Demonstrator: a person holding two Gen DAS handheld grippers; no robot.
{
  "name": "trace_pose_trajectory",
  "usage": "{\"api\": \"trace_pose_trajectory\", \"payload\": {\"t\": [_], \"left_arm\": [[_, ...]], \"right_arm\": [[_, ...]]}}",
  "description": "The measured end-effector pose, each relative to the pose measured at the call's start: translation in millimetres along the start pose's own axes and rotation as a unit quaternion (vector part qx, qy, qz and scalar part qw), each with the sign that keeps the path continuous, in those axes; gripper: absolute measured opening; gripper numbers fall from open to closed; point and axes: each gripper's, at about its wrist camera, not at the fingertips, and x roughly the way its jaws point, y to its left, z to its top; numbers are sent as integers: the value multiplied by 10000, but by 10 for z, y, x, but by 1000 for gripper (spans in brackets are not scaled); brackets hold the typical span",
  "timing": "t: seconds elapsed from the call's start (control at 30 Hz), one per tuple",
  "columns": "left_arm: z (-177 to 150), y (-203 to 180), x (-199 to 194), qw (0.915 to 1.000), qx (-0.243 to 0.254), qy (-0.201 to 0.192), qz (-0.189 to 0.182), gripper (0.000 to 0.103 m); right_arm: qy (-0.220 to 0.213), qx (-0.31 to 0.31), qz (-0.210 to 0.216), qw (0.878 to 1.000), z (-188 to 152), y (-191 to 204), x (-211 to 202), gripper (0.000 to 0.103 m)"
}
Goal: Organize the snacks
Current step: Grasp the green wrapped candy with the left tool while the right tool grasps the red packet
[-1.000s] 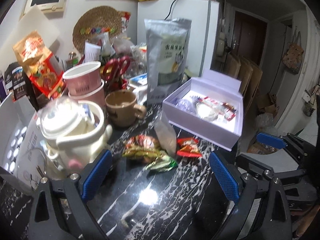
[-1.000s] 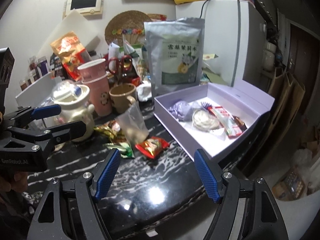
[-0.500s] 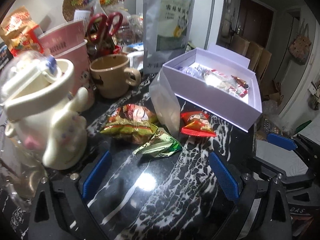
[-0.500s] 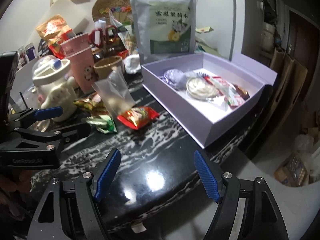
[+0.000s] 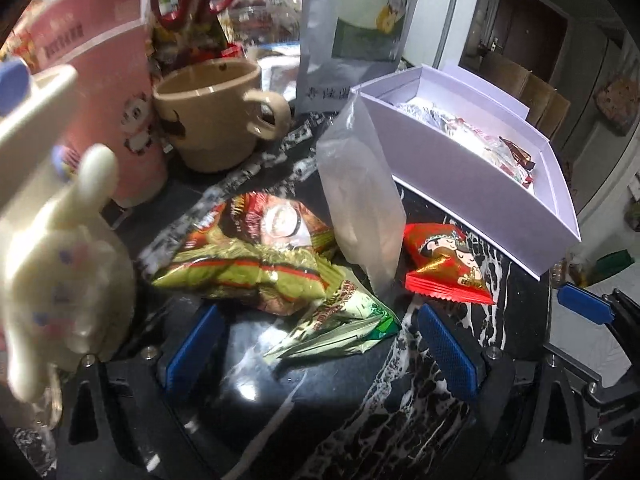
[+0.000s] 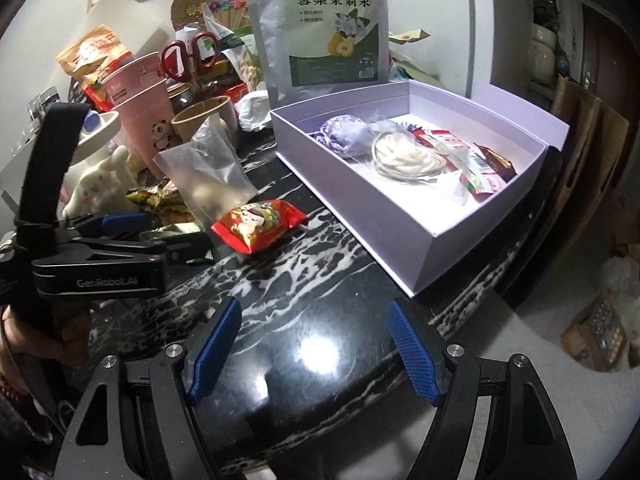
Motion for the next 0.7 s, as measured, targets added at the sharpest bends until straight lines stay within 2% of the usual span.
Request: {"api": "trace_pose_trajectory", "payload": {"t": [0.07, 0.1, 0.17, 0.3, 0.4, 0.43, 0.53, 0.7], "left_arm": [[-25, 10, 29, 10000, -3, 4, 29, 86], [-38, -3, 17, 9999, 63, -71, 89, 82], [-59, -20, -5, 9998, 153, -139, 27, 64], [-71, -19, -35, 9996, 210, -169, -115, 61], [-59, 25, -93, 9994, 124, -186, -263, 51], [-51, 33, -105, 9994, 115, -170, -287, 41], [-54, 50, -115, 9992, 131, -93, -354, 41], [-73, 98, -101, 9987, 1, -5, -501, 41]], "right_arm": [[10, -8, 41, 10000, 20, -6, 39, 76], [17, -6, 66, 10000, 32, -10, 59, 76], [42, -15, 111, 9999, 58, -14, 99, 76], [62, -90, 199, 9997, 118, 0, 163, 77], [85, -121, 288, 9995, 183, 17, 219, 77], [86, -129, 315, 9994, 210, 24, 240, 77], [89, -159, 334, 9993, 274, 45, 296, 82], [101, -214, 460, 9987, 379, 83, 388, 82]]}}
